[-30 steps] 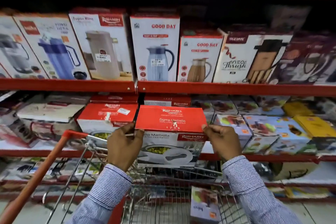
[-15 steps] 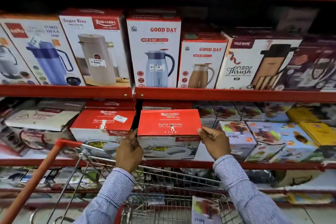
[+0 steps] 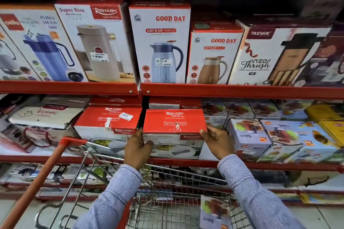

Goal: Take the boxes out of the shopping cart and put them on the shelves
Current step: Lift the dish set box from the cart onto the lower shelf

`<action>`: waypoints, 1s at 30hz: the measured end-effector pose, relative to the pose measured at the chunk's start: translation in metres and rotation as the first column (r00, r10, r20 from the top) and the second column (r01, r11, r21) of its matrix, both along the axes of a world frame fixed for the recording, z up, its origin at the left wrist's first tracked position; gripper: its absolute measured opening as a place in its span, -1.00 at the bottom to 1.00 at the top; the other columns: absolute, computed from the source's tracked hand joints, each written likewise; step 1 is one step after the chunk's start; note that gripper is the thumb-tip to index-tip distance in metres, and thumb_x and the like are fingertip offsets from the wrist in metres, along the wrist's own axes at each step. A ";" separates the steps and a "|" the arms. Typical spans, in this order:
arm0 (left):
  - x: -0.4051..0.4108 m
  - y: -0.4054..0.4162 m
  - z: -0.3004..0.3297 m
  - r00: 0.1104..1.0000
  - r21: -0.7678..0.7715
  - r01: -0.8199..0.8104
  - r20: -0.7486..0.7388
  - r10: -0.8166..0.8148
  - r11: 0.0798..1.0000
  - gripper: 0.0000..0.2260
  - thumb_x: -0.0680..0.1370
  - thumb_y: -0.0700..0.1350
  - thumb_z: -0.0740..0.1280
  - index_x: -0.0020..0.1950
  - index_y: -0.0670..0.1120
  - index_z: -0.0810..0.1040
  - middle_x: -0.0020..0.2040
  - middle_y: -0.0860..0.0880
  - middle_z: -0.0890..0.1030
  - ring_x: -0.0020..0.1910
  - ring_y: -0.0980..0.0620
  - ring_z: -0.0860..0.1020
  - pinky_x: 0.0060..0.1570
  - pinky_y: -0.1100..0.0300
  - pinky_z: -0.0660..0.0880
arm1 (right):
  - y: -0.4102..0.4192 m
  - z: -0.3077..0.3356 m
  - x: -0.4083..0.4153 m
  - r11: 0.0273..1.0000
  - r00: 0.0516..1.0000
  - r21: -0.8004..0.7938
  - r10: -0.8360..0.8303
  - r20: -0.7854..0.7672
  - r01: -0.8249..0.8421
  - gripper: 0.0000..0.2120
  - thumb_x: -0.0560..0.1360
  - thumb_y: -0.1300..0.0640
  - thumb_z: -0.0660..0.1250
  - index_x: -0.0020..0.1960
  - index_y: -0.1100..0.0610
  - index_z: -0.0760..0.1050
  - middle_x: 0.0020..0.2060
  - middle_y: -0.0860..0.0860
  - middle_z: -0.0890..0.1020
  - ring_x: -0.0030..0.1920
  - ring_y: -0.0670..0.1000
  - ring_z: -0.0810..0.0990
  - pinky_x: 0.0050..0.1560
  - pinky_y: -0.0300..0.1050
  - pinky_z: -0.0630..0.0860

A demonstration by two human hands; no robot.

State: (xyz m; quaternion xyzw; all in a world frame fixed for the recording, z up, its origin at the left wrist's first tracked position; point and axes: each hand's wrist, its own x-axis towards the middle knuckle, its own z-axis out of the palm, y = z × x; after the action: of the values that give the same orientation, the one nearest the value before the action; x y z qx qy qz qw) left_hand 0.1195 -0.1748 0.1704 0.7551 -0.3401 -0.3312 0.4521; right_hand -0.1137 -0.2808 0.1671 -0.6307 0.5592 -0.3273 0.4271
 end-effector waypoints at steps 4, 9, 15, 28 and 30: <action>-0.007 -0.001 0.005 1.000 0.012 -0.002 0.016 0.002 1.000 -0.37 0.52 -0.15 0.41 0.54 -0.14 0.25 0.40 -0.13 0.51 0.37 -0.16 0.50 0.37 -0.12 0.45 | 0.000 0.007 -0.002 0.993 0.990 -0.034 0.108 -0.093 -0.111 -0.62 0.52 0.09 0.34 0.33 -0.01 0.48 0.07 -0.08 0.67 0.01 -0.17 0.62 -0.06 -0.41 0.42; -0.036 0.025 0.008 0.961 -0.041 0.003 0.276 0.008 0.999 -0.41 0.52 -0.08 0.39 0.52 -0.12 0.29 0.38 -0.22 0.53 0.29 -0.22 0.56 0.24 -0.12 0.55 | 0.018 0.002 -0.017 0.982 0.961 -0.044 0.170 -0.220 -0.184 -0.43 0.50 0.07 0.36 0.47 0.00 0.29 0.36 -0.03 0.51 0.31 -0.02 0.50 0.24 -0.10 0.47; -0.096 0.059 -0.042 0.906 -0.084 0.180 0.403 -0.132 0.980 -0.52 0.50 -0.16 0.39 0.42 -0.15 0.45 0.40 -0.16 0.51 0.37 -0.13 0.49 0.38 -0.02 0.43 | 0.062 -0.045 -0.069 0.968 0.870 -0.110 0.148 -0.471 -0.224 -0.48 0.51 0.07 0.32 0.44 0.07 0.33 0.42 0.08 0.44 0.38 0.10 0.42 0.39 0.02 0.39; -0.195 0.053 -0.202 0.901 0.548 0.410 -0.120 -0.416 0.729 -0.45 0.54 -0.04 0.38 0.49 -0.15 0.35 0.47 -0.12 0.44 0.41 -0.12 0.46 0.32 0.13 0.39 | 0.106 -0.202 -0.159 0.927 0.797 0.374 0.231 -0.559 -0.006 -0.74 0.55 0.12 0.20 0.09 0.20 0.59 0.11 0.19 0.66 0.12 0.20 0.60 0.09 -0.11 0.45; -0.203 0.047 -0.218 0.902 0.583 0.430 -0.246 -0.355 0.689 -0.47 0.53 -0.08 0.41 0.45 -0.20 0.38 0.39 -0.14 0.50 0.39 -0.12 0.45 0.31 0.13 0.43 | 0.108 -0.221 -0.162 0.898 0.840 0.439 0.234 -0.490 0.005 -0.73 0.57 0.12 0.18 0.11 0.24 0.57 0.16 0.20 0.63 0.15 0.18 0.58 0.03 -0.17 0.39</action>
State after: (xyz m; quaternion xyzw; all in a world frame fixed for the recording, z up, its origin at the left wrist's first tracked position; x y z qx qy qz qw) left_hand -0.0833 -0.1276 -0.0479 0.7507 -0.3384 -0.5560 0.1133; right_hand -0.2754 -0.1725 -0.0539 -0.6213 0.6728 0.0160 0.4014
